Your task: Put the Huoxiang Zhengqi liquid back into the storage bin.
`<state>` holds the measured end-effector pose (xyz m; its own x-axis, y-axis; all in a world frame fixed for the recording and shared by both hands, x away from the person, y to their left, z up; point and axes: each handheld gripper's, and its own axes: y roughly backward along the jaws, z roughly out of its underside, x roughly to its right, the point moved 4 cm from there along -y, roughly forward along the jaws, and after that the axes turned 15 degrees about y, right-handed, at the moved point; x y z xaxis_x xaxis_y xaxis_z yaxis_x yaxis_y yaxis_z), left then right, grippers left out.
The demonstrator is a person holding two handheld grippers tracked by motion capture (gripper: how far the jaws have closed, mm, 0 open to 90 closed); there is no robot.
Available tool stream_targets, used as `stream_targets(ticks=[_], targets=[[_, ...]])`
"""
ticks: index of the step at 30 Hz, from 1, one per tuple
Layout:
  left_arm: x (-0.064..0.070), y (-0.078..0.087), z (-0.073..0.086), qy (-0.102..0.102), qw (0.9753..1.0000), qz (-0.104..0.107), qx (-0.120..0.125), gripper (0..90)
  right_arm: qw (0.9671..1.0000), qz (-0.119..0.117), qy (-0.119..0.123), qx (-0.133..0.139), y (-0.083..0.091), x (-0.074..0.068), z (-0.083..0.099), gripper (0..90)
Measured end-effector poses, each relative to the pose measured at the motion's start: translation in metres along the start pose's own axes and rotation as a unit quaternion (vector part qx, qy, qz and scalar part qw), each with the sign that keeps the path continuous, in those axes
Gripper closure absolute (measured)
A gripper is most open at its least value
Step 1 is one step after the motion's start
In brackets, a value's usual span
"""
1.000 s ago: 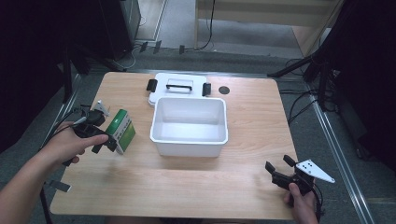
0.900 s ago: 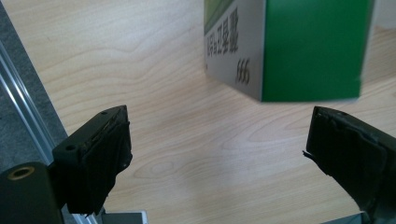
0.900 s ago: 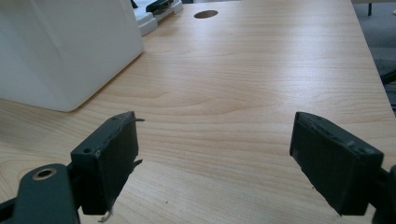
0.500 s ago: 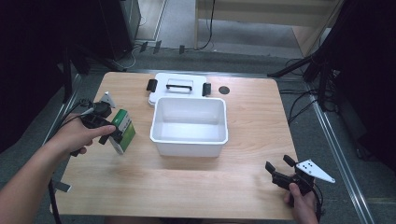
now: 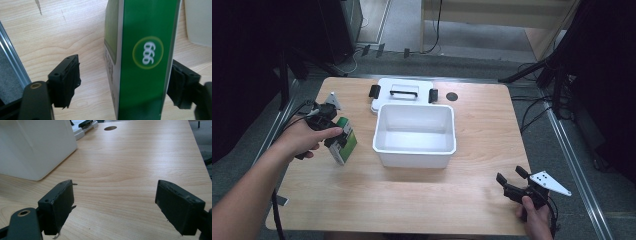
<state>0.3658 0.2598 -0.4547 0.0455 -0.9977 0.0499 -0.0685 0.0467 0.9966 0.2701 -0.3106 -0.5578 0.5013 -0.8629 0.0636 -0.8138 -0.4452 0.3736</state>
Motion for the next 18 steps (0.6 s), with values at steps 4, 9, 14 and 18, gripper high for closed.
stream_targets(ticks=[4, 9, 14, 18], targets=[[0.001, 0.002, -0.005, 0.005, 1.0, 0.001, 0.001, 35.1, 1.0, 0.0, 0.002, -0.001, 0.0, 0.0, 0.0, 15.6], [0.003, 0.001, -0.009, 0.006, 0.9999, -0.007, -0.006, 37.2, 1.0, 0.0, 0.001, -0.001, 0.0, 0.0, 0.0, 15.6], [0.006, 0.0, -0.012, -0.007, 0.9999, -0.008, -0.006, 42.6, 1.0, 0.0, 0.002, -0.002, 0.0, 0.0, 0.0, 15.6], [0.01, 0.003, -0.012, -0.015, 0.9998, -0.008, -0.008, 50.7, 1.0, 0.0, 0.002, -0.001, 0.0, 0.0, 0.0, 15.6]])
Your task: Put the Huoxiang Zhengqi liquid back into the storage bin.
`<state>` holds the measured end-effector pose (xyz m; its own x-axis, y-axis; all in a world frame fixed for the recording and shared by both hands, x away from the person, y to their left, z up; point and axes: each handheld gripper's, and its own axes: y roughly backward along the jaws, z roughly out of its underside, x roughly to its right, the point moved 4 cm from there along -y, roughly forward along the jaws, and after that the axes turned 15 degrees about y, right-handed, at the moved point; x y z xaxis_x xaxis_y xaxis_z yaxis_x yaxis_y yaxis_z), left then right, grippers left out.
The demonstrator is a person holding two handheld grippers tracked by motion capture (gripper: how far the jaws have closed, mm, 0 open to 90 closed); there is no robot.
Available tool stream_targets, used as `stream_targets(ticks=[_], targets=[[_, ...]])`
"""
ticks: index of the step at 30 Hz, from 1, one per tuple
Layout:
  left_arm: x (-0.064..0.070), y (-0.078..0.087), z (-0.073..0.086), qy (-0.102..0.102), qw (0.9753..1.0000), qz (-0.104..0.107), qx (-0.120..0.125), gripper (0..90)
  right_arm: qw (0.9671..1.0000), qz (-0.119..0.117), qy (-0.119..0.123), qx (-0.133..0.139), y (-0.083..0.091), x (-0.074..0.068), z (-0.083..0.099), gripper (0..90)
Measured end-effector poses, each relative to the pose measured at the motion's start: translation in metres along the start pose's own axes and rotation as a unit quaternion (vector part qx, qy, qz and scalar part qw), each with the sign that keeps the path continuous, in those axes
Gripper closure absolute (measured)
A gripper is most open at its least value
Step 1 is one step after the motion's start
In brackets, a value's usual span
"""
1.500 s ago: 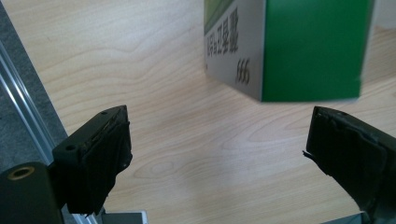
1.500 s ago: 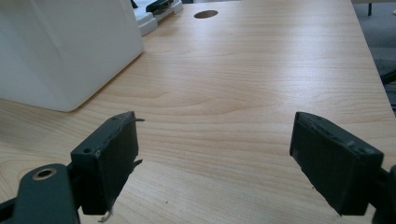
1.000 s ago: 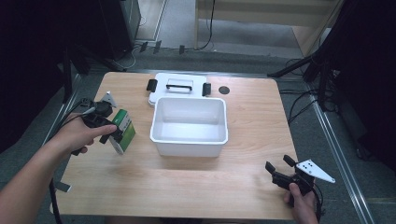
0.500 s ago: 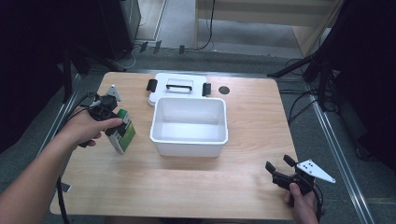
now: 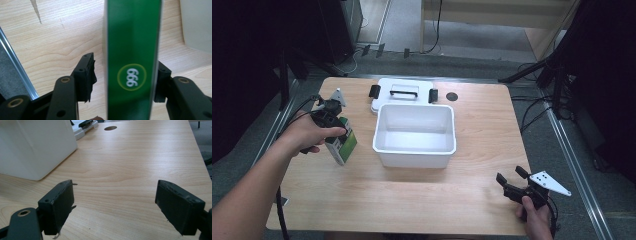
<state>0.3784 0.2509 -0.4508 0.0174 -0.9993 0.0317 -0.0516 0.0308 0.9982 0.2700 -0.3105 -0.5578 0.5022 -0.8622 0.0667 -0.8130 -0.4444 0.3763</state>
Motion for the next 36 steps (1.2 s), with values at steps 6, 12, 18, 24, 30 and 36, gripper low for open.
stream_targets(ticks=[6, 12, 18, 24, 30, 36], targets=[[-0.001, 0.002, 0.0, -0.003, 1.0, 0.006, 0.001, 61.4, 1.0, -0.001, 0.0, 0.001, 0.0, 0.0, 0.0, 15.6], [-0.004, 0.003, 0.002, -0.024, 0.9997, 0.007, 0.008, 64.5, 1.0, 0.0, -0.001, 0.0, 0.0, 0.0, 0.0, 15.6], [-0.003, 0.004, 0.005, -0.052, 0.9986, 0.004, 0.006, 65.0, 1.0, 0.0, 0.001, -0.001, 0.0, 0.0, 0.0, 15.6], [-0.005, 0.009, 0.01, -0.082, 0.9965, 0.019, -0.001, 65.5, 1.0, 0.0, 0.0, -0.001, 0.0, 0.0, 0.0, 15.6], [-0.005, 0.014, 0.011, -0.115, 0.9934, 0.004, -0.001, 65.5, 1.0, 0.0, 0.001, -0.001, 0.0, 0.0, 0.0, 15.6], [-0.004, 0.028, 0.013, -0.147, 0.9891, 0.002, 0.006, 65.6, 1.0, 0.0, 0.001, -0.001, 0.0, 0.0, 0.0, 15.6]])
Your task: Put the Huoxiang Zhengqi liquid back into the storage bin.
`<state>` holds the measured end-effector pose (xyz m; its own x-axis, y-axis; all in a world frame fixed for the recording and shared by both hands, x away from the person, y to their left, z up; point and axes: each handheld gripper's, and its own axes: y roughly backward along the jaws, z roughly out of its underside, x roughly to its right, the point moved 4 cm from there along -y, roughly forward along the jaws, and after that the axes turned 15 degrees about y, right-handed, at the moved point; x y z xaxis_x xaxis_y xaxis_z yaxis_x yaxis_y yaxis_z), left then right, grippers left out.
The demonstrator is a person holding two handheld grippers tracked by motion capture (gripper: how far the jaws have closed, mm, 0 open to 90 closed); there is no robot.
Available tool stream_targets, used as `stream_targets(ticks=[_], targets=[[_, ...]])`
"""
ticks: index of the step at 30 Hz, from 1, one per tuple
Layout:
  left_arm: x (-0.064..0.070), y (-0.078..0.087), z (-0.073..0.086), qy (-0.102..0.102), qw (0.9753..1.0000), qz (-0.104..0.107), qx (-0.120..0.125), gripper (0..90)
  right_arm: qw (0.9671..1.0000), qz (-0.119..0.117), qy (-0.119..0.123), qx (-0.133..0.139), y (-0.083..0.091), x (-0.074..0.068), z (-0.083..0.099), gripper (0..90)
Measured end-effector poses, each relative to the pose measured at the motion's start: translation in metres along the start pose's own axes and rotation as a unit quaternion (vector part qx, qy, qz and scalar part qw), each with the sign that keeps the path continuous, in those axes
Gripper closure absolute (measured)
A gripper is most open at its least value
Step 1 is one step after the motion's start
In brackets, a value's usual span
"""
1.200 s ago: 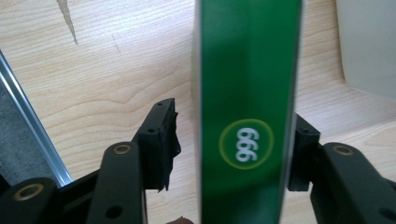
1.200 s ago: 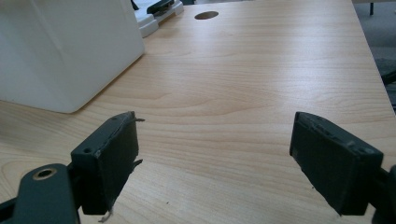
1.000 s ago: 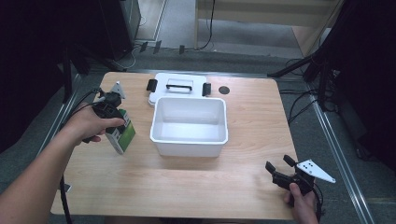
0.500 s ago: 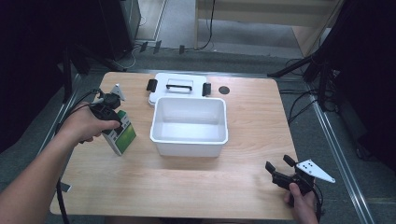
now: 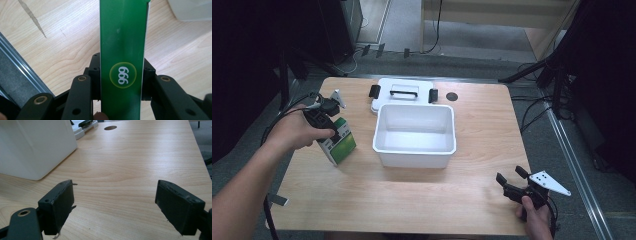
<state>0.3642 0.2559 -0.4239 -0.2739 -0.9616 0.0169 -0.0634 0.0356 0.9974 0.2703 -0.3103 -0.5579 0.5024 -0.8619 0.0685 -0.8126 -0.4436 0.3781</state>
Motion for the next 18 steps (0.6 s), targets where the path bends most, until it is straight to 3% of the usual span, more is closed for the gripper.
stream_targets(ticks=[3, 8, 11, 13, 18], targets=[[0.001, 0.008, 0.0, -0.01, 0.9999, 0.0, -0.001, 65.6, 1.0, 0.0, -0.001, 0.0, 0.0, 0.0, 0.0, 15.6], [0.005, 0.022, 0.0, -0.037, 0.9988, -0.022, 0.022, 65.6, 1.0, 0.0, -0.002, 0.001, 0.0, 0.0, 0.0, 15.6], [0.007, 0.027, 0.001, -0.051, 0.9982, -0.015, 0.026, 65.5, 1.0, 0.0, -0.001, 0.0, 0.0, 0.0, 0.0, 15.6], [0.01, 0.034, 0.003, -0.073, 0.9968, -0.004, 0.03, 65.4, 1.0, -0.001, 0.0, 0.0, 0.0, 0.0, 0.0, 15.6], [0.014, 0.045, 0.003, -0.093, 0.9946, -0.009, 0.045, 65.4, 1.0, 0.0, -0.001, 0.0, 0.0, 0.0, 0.0, 15.6]])
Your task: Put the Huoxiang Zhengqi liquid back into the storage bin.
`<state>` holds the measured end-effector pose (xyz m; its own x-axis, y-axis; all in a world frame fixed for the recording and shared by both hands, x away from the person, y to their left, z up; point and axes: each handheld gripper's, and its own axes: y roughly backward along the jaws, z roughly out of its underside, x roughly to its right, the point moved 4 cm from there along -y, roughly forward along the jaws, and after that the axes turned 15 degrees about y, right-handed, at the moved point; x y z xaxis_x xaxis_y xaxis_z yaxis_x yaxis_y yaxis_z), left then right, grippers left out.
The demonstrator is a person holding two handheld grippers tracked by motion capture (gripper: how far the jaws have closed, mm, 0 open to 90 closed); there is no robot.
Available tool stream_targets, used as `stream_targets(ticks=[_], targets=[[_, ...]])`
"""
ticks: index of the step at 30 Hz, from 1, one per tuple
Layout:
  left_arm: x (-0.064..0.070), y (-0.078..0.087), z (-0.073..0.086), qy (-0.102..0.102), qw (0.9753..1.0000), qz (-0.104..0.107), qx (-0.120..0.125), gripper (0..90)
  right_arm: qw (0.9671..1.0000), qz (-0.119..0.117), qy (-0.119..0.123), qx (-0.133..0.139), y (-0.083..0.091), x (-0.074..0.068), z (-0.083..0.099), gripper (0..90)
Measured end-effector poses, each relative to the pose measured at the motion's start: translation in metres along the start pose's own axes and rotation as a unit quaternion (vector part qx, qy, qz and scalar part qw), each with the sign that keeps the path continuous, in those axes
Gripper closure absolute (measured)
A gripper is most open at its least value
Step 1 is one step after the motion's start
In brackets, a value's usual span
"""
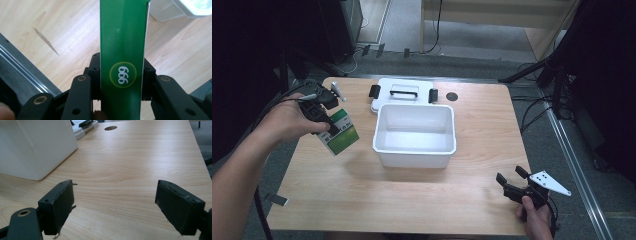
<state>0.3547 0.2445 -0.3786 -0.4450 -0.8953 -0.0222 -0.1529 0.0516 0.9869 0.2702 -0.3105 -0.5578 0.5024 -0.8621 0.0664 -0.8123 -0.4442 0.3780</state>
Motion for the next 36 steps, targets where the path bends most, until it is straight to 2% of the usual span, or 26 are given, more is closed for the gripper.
stream_targets(ticks=[5, 7, 13, 16, 27, 36], targets=[[0.009, 0.007, -0.002, -0.012, 0.9999, 0.007, -0.005, 65.5, 1.0, -0.001, 0.0, -0.001, 0.0, 0.0, 0.0, 15.6], [0.015, 0.011, -0.004, -0.024, 0.9997, 0.001, -0.01, 65.5, 1.0, -0.001, 0.0, -0.001, 0.0, 0.0, 0.0, 15.6], [0.022, 0.017, -0.008, -0.037, 0.9993, 0.008, -0.001, 65.6, 1.0, -0.001, -0.002, 0.0, 0.0, 0.0, 0.0, 15.6], [0.026, 0.023, -0.011, -0.046, 0.9989, -0.001, 0.005, 65.6, 1.0, -0.001, -0.001, -0.001, 0.0, 0.0, 0.0, 15.6], [0.027, 0.053, -0.019, -0.066, 0.9977, -0.006, 0.012, 65.6, 1.0, -0.002, -0.001, 0.001, 0.0, 0.0, 0.0, 15.6], [0.03, 0.067, -0.026, -0.071, 0.9973, 0.007, 0.017, 65.5, 1.0, -0.002, -0.001, 0.0, 0.0, 0.0, 0.0, 15.6]])
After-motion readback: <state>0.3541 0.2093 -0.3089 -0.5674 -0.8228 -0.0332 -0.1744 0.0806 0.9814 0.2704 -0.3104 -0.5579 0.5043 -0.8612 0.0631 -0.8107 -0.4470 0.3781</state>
